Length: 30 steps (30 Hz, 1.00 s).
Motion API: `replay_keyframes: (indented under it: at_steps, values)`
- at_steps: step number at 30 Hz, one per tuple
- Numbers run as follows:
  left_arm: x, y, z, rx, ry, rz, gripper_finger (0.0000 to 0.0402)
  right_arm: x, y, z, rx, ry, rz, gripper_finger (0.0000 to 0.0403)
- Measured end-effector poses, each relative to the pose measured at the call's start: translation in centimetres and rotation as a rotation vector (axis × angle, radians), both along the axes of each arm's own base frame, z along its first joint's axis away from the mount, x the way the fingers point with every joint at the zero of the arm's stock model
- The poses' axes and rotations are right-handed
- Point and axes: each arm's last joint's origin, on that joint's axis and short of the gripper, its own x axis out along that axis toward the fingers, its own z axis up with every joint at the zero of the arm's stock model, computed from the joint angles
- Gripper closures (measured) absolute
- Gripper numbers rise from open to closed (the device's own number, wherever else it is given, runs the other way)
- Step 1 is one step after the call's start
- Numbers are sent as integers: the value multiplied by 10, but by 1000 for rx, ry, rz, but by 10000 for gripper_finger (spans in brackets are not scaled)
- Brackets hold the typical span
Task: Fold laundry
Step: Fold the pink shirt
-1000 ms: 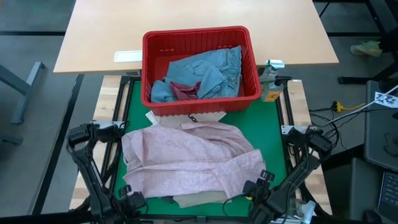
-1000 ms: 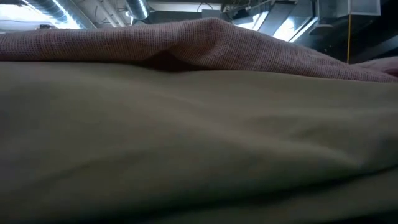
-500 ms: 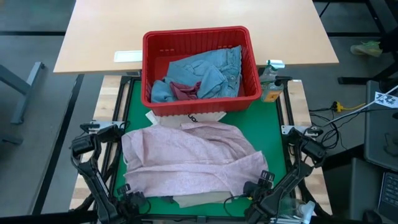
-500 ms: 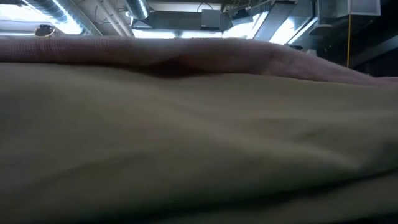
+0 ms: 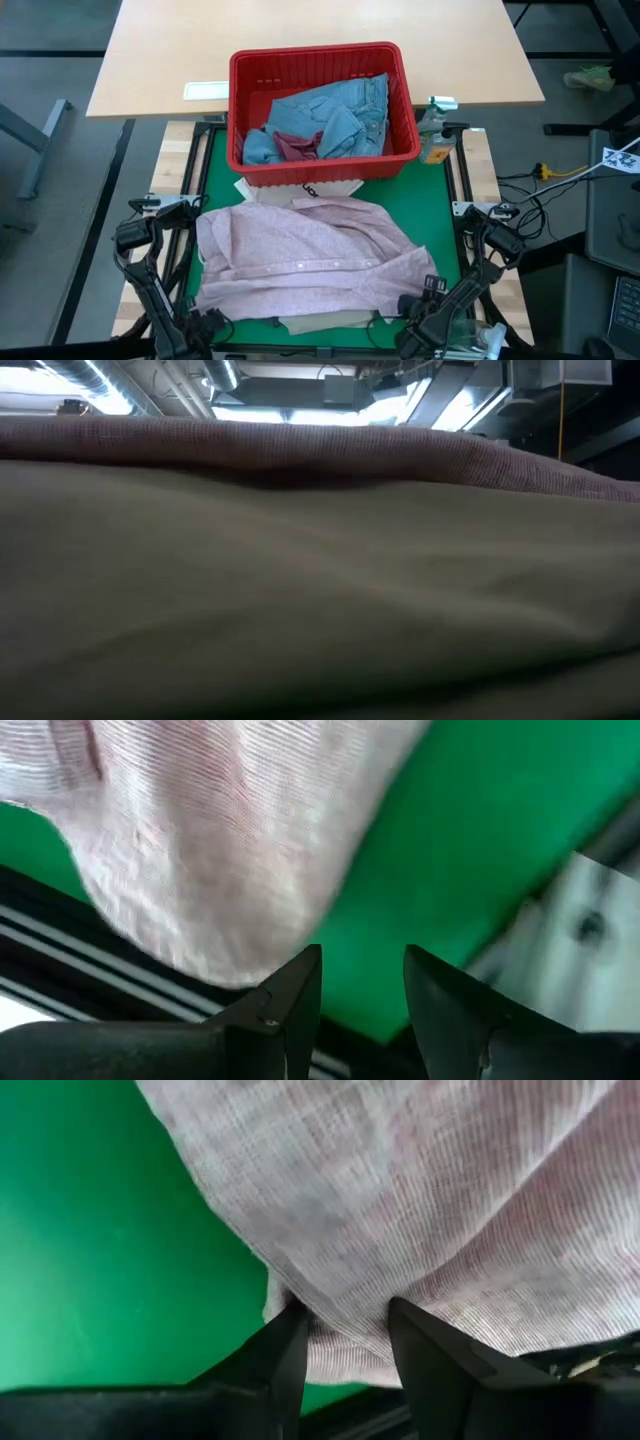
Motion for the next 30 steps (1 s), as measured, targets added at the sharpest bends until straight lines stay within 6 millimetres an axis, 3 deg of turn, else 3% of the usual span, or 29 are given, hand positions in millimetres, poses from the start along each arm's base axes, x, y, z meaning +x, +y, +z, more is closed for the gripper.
replay_keyframes:
  at_steps: [6,13,20,24,30]
  values:
    - [5,-10,29,-27,-30,-64,264,4,3,23,-45,-17,25,259]
    - [16,-11,66,86,-245,-116,264,13,11,62,-76,-122,73,259]
    - [36,-1,79,204,-436,-133,264,25,20,93,-22,-295,201,259]
    - [51,7,80,234,-462,-149,264,31,21,97,-72,-422,240,259]
    - [76,21,81,289,-507,-188,264,38,29,85,-1,-517,249,259]
